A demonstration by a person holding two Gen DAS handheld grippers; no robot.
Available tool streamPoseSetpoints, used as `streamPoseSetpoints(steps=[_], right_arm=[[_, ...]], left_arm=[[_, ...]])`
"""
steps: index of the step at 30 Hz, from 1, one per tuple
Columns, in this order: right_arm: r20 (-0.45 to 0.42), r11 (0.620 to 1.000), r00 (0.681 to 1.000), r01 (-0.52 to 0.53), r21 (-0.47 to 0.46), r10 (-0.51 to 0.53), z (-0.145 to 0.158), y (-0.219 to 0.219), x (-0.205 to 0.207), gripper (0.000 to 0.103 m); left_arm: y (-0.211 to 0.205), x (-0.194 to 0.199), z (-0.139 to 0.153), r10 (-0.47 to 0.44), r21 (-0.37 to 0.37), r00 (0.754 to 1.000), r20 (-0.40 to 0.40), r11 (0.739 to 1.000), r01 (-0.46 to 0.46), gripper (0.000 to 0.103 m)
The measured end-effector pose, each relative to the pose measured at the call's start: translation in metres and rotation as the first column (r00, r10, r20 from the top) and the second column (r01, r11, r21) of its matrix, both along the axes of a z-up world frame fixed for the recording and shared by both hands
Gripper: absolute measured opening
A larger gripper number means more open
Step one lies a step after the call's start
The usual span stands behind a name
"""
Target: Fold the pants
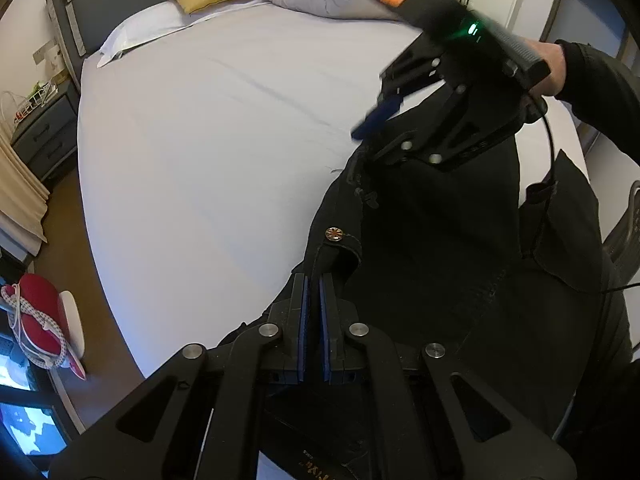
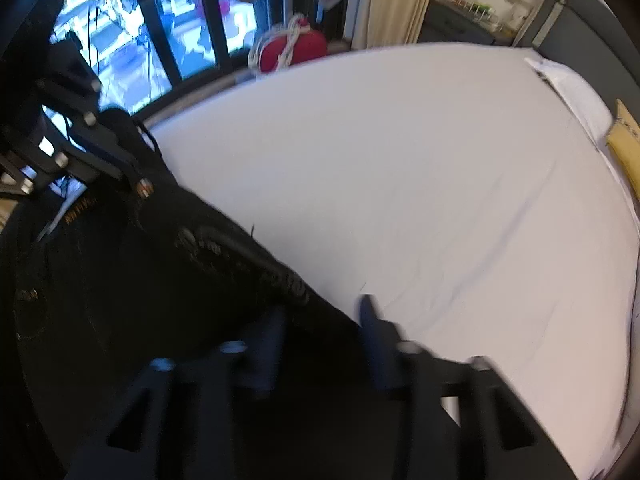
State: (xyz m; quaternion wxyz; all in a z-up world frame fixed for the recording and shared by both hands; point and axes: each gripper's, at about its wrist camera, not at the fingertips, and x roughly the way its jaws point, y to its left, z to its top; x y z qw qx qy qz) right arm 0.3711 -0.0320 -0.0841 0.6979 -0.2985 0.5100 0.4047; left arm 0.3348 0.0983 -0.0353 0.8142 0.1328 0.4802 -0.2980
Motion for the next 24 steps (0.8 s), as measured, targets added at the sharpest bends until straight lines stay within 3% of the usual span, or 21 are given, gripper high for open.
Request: streamPoseSetpoints(steps=[2,5,11,20,24], right_arm=[[0.006,1.000,1.000,0.002,-0.012,-0.002,-0.004,-0.003,-0.001,0.012],[-0.014,0.999,0.999,0.032,0.032,-0.031,0.000,-0.011,-0.006,0.008],[-0.053,0.988,0.994,0.099,0.115,-0.093,0.011,-0.019,-0.026,0.006],[-0.126,0.961,0.989,0.113,0.253,-0.083,0.035,-0.011,-0.080,0.005],[-0.111,0.968,0.993,0.075,0.240,-0.050,0.037,-0.003,-0.115,0.005]], left_arm=[[-0.001,0.000,0.001,-0.001,0.001,1.000,0.002,1.000,0.001,0.004],[-0.003,-0.002,0.000,0.001,0.002,1.000,0.006,1.000,-0.001,0.004],[-0.005,-0.015,0.009,0.018,-0.017,1.000,0.009,1.000,-0.017,0.004],[0.001,-0.049,0.028,0.018,-0.050,1.000,0.010,0.999,-0.018,0.004],[0.002,-0.074,0.032,0.017,-0.053,1.000,0.000,0.998,-0.017,0.004]])
